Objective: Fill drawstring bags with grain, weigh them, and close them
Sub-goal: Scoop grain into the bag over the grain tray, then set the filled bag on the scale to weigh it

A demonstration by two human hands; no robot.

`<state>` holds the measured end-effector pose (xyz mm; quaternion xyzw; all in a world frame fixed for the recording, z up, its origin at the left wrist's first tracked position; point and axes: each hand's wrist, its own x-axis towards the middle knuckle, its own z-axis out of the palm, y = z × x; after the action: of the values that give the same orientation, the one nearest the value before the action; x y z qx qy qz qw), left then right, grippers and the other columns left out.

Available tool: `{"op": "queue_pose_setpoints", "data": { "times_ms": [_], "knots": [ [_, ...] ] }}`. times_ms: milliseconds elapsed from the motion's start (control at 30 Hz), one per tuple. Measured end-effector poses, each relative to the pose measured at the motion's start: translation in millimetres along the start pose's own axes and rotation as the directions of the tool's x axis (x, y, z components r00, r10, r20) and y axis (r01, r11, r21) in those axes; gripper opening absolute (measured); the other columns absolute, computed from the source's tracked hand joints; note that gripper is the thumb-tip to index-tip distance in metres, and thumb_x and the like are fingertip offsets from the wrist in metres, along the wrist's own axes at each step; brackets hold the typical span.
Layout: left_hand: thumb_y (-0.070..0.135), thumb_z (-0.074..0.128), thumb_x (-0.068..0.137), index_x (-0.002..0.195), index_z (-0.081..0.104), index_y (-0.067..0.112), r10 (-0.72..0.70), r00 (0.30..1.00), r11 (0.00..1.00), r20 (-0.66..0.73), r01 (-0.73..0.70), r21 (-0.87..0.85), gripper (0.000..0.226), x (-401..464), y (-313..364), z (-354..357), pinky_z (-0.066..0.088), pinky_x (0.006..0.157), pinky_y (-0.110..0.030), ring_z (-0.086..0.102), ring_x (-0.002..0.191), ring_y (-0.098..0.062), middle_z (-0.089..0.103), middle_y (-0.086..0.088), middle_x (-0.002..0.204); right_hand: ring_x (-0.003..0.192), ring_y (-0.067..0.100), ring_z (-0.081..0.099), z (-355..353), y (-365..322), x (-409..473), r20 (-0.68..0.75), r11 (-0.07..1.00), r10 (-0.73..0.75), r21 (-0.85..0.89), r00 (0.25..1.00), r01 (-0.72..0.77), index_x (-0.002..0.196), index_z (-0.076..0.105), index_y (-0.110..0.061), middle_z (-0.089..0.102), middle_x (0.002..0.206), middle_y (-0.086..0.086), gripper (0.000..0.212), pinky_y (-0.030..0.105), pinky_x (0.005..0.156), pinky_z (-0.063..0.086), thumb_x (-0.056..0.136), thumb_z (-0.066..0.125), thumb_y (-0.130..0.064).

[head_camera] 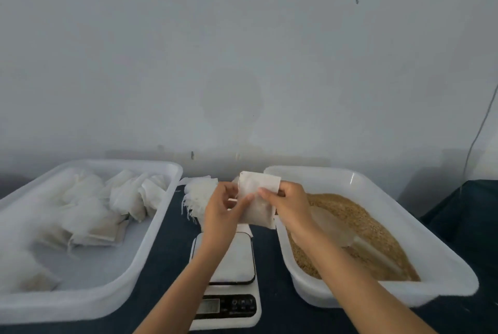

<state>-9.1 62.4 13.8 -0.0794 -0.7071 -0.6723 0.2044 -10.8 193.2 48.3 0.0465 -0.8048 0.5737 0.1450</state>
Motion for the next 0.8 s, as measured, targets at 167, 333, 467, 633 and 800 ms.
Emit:
{"op": "queue_pose_setpoints", "data": {
  "times_ms": [167, 333, 467, 633, 800],
  "knots": [
    [0.021, 0.066, 0.087, 0.068, 0.051, 0.020, -0.048, 0.995, 0.967, -0.090, 0.069, 0.245, 0.024, -16, -29, -33, 0.035, 0.050, -0.010, 0.047, 0.056, -0.003, 0.054, 0.008, 0.065, 0.087, 0.018, 0.064, 49, 23, -10, 0.000, 0.984, -0.014, -0.175, 1.000, 0.014, 0.097, 0.069, -0.008, 0.070, 0.091, 0.005, 0.017, 0.035, 0.078, 0.052, 0.086, 0.066, -0.020],
    [0.023, 0.070, 0.083, 0.064, 0.044, 0.024, -0.072, 0.995, 0.908, -0.067, 0.093, 0.408, 0.032, -20, -46, -48, 0.031, 0.054, -0.018, 0.042, 0.057, -0.004, 0.048, 0.008, 0.061, 0.080, 0.019, 0.063, 69, 46, -16, 0.092, 0.968, -0.026, -0.245, 0.995, 0.047, 0.088, 0.067, -0.005, 0.068, 0.086, 0.006, 0.020, 0.031, 0.068, 0.051, 0.088, 0.065, -0.024],
    [0.029, 0.070, 0.081, 0.065, 0.044, 0.022, -0.107, 0.993, 0.875, -0.049, 0.118, 0.470, 0.032, -21, -58, -53, 0.031, 0.051, -0.018, 0.041, 0.057, -0.006, 0.048, 0.009, 0.061, 0.080, 0.022, 0.066, 73, 60, -18, 0.122, 0.971, -0.056, -0.224, 0.991, 0.083, 0.086, 0.069, -0.001, 0.071, 0.084, 0.010, 0.020, 0.043, 0.074, 0.052, 0.086, 0.067, -0.021],
    [0.032, 0.070, 0.082, 0.074, 0.046, 0.028, -0.041, 0.999, 0.808, -0.033, 0.053, 0.586, 0.026, -18, -67, -56, 0.030, 0.056, -0.013, 0.049, 0.073, -0.006, 0.057, 0.013, 0.075, 0.098, 0.015, 0.060, 77, 73, -17, 0.152, 0.974, -0.045, -0.211, 0.987, 0.077, 0.108, 0.066, -0.012, 0.066, 0.103, 0.003, 0.023, 0.033, 0.086, 0.049, 0.087, 0.066, -0.022],
    [0.023, 0.068, 0.085, 0.083, 0.053, 0.024, 0.027, 0.996, 0.839, -0.081, 0.021, 0.543, 0.016, -12, -71, -73, 0.037, 0.059, -0.012, 0.053, 0.075, -0.005, 0.059, 0.010, 0.078, 0.107, 0.004, 0.056, 61, 81, -16, 0.058, 0.992, -0.114, -0.043, 0.992, 0.116, 0.110, 0.061, -0.017, 0.063, 0.109, -0.008, 0.019, 0.010, 0.090, 0.040, 0.093, 0.056, -0.011]
  ]
}}
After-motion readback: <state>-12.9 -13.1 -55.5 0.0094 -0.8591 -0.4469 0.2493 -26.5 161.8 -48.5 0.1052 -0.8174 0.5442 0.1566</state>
